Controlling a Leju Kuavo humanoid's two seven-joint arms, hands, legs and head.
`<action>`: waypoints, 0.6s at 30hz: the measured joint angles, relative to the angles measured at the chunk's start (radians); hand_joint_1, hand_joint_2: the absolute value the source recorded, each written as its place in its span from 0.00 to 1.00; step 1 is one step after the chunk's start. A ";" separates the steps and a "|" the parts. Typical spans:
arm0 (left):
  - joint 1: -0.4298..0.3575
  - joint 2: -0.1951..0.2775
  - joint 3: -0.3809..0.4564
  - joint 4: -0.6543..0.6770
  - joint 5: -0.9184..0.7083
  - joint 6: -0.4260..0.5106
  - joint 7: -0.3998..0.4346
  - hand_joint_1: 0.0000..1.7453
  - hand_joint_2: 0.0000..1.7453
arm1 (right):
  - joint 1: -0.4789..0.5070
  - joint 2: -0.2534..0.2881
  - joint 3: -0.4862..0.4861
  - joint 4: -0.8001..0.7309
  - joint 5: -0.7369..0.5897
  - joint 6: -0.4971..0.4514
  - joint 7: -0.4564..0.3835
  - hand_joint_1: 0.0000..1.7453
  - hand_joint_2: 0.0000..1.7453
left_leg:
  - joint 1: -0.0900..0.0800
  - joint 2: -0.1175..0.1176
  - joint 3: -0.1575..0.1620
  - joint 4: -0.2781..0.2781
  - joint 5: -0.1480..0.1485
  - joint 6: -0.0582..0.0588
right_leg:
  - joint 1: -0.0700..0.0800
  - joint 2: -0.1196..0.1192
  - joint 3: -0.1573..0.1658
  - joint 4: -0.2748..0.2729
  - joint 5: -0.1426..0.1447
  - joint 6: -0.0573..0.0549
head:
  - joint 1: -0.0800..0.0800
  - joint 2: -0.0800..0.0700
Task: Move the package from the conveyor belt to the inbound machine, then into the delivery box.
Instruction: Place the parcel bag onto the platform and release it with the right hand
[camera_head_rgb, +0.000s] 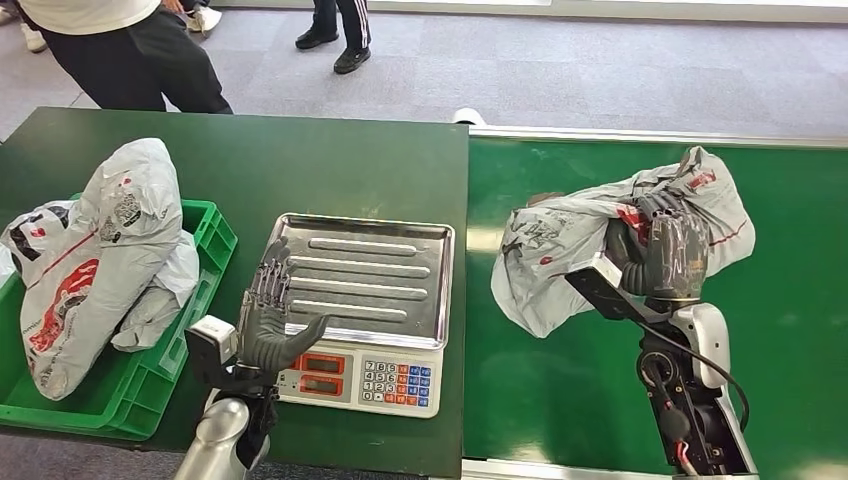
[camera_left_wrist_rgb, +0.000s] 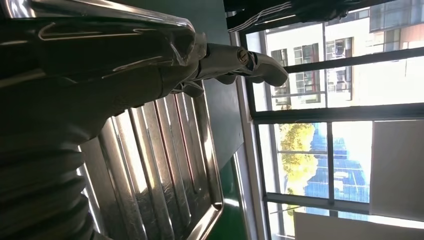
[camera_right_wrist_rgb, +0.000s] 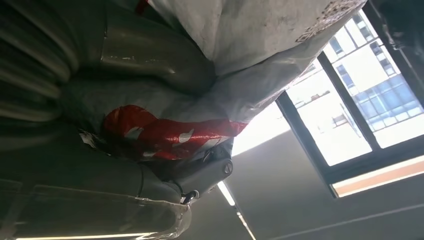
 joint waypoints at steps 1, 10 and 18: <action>-0.004 0.000 0.000 0.003 0.006 0.011 -0.007 0.00 1.00 | -0.017 -0.001 0.014 0.007 -0.007 0.000 -0.009 1.00 1.00 | 0.000 0.000 0.000 0.000 0.000 0.000 | 0.000 0.000 0.000 0.000 0.000 0.000 | 0.000 0.000; -0.058 -0.007 -0.040 0.012 -0.015 0.220 -0.059 0.00 1.00 | -0.211 0.075 0.218 0.136 -0.040 -0.002 -0.064 1.00 1.00 | 0.000 0.000 0.000 0.000 0.001 0.000 | 0.000 0.000 0.000 0.001 0.000 0.000 | 0.000 0.000; -0.099 -0.008 -0.087 0.039 0.011 0.247 -0.059 0.00 1.00 | -0.287 0.183 0.405 0.334 -0.004 0.029 -0.094 1.00 1.00 | 0.000 -0.001 0.000 0.000 0.001 0.000 | 0.000 0.000 -0.001 0.001 0.000 0.000 | 0.000 0.000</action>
